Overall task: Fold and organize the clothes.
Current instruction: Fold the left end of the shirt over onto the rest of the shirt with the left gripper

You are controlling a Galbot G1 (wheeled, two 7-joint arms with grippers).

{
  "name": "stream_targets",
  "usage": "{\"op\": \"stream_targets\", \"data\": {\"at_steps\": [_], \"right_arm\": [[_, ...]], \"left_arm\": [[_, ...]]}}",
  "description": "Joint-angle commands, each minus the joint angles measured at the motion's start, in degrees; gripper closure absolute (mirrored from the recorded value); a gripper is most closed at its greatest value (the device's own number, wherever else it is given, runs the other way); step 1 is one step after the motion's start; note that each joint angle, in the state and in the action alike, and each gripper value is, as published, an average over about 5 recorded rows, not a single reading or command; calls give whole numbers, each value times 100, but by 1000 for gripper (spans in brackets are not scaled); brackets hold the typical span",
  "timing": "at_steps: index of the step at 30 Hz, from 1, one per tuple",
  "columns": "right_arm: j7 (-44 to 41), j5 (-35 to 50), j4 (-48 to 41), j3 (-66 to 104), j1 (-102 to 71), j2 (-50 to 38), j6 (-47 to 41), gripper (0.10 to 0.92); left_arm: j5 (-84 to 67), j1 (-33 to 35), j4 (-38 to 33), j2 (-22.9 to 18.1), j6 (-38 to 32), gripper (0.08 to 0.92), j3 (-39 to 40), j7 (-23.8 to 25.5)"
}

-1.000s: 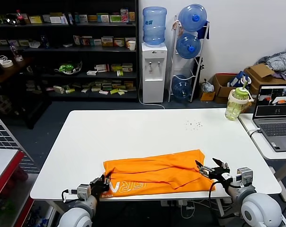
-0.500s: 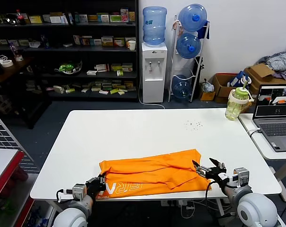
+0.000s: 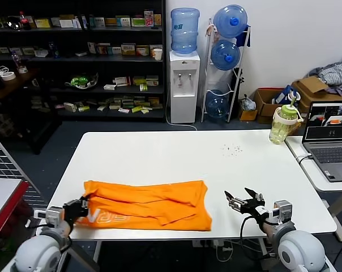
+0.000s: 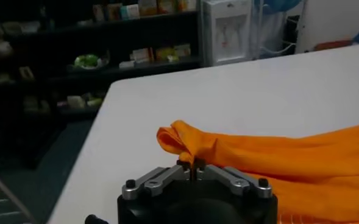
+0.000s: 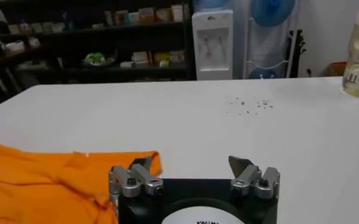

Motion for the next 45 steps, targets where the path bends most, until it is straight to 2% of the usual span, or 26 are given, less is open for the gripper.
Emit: {"op": "stream_targets", "data": {"at_steps": [1, 5, 8, 10, 15, 18, 21, 31, 45], "right_arm": [[-18, -54, -31, -42, -16, 11, 15, 203], [-19, -112, -61, -38, -48, 48, 18, 203], [-11, -159, -58, -29, -82, 95, 10, 203], [-4, -196, -55, -22, -108, 133, 2, 203], [58, -265, -34, -22, -159, 226, -46, 203], [109, -270, 10, -1, -188, 224, -92, 203], [143, -263, 40, 54, -227, 185, -127, 203], [228, -275, 19, -10, -188, 244, -202, 203], [208, -274, -105, -58, -108, 262, -175, 203]], "left_arm": [[403, 273, 760, 1628, -204, 888, -622, 492], [996, 104, 884, 1673, -312, 888, -364, 651], [1043, -128, 684, 1426, -273, 888, -130, 610], [759, -215, 303, 1188, -131, 888, 20, 473], [-589, -437, -837, 241, 569, 888, 522, -316], [-1029, -595, -1236, -500, 857, 888, 787, -722], [-1342, -699, -1445, -1037, 1044, 888, 996, -995], [-1178, -933, -1182, -1888, 1117, 888, 1438, -1168], [-872, -1263, -765, -2523, 1117, 888, 1852, -1261]]}}
